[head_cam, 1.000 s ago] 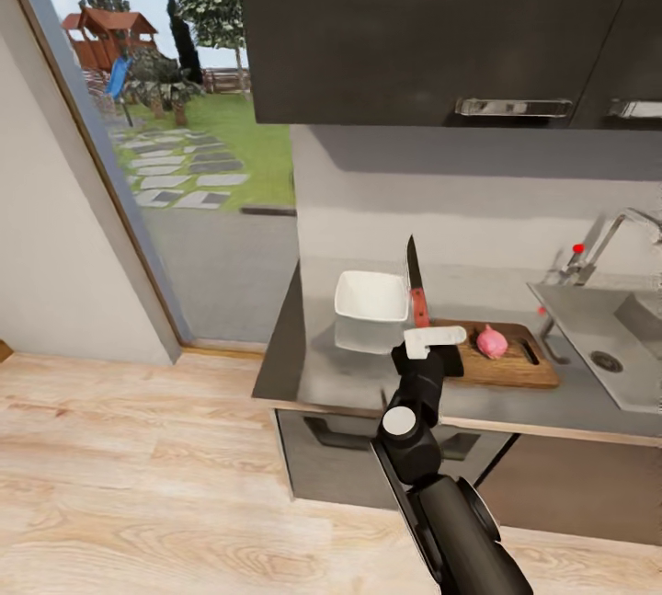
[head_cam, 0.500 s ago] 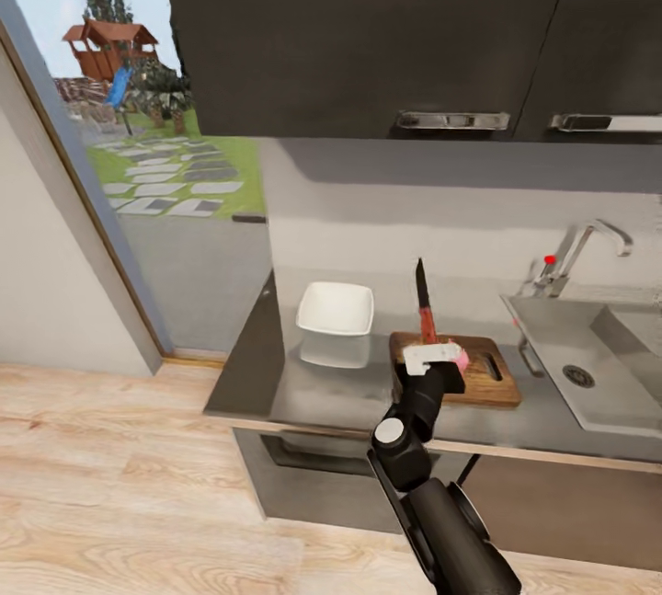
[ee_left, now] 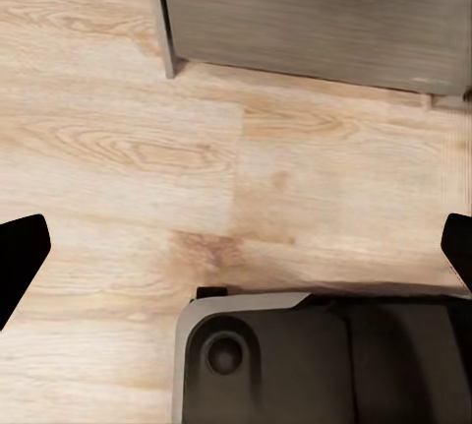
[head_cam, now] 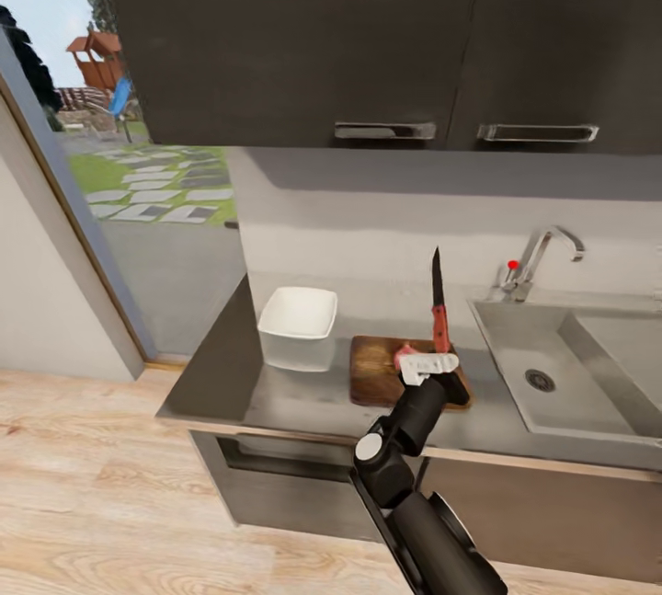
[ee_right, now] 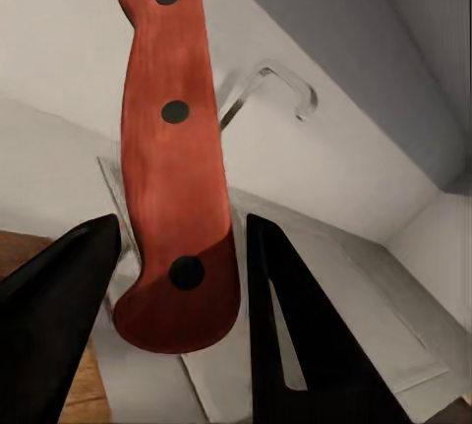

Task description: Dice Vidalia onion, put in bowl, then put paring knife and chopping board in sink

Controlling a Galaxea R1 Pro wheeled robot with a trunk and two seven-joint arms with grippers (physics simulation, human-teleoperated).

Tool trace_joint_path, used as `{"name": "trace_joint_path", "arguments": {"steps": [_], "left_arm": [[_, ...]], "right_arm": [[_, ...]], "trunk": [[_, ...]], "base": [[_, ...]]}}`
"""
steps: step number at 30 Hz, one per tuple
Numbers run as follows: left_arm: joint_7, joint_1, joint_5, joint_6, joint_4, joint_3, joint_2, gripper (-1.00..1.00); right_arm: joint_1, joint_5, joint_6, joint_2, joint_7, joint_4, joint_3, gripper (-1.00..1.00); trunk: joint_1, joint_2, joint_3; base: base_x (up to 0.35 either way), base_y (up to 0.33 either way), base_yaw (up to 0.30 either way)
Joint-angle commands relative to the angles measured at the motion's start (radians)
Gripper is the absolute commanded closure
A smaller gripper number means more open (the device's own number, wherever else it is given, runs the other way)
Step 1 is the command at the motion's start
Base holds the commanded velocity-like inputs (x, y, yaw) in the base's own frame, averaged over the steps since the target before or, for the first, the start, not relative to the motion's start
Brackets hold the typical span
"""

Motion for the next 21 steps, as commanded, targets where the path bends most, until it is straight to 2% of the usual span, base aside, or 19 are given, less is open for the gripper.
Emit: {"name": "trace_joint_path", "arguments": {"steps": [1,3,4,5,9,14,21], "left_arm": [[0.007,0.0,0.006,-0.003,-0.001,-0.004,0.001,-1.0],[0.007,0.0,0.006,-0.003,-0.001,-0.004,0.001,-1.0],[0.007,0.0,0.006,-0.003,-0.001,-0.004,0.001,-1.0],[0.007,0.0,0.006,-0.003,0.0,-0.004,0.001,-1.0],[0.007,0.0,0.006,-0.003,0.001,-0.004,0.001,-1.0],[0.007,0.0,0.006,-0.003,0.002,-0.004,0.001,-1.0],[0.007,0.0,0.006,-0.003,0.002,-0.004,0.001,-1.0]], "right_arm": [[-0.001,0.003,0.009,0.0,-0.003,0.004,0.01,1.0],[-0.001,0.003,0.015,0.001,-0.005,0.037,0.06,1.0],[-0.001,0.003,0.018,0.003,-0.006,0.073,0.103,1.0],[-0.001,0.002,0.019,0.003,-0.006,0.089,0.12,1.0],[-0.001,0.001,0.021,0.004,-0.004,0.115,0.135,1.0],[-0.001,0.001,0.02,0.01,-0.002,0.217,0.156,1.0],[-0.001,0.0,0.021,0.011,-0.002,0.256,0.162,1.0]], "trunk": [[0.001,-0.002,0.0],[0.001,-0.002,0.003],[0.001,-0.002,0.004],[0.001,-0.002,0.006],[0.001,-0.002,0.009],[0.001,-0.002,0.01],[0.001,-0.002,0.01]], "base": [[-0.066,-0.315,0.0],[-0.07,-0.315,0.0],[-0.068,-0.314,0.0],[-0.038,-0.268,0.0],[-0.015,-0.118,0.0],[-0.002,-0.015,0.0],[0.0,-0.124,0.0]]}}
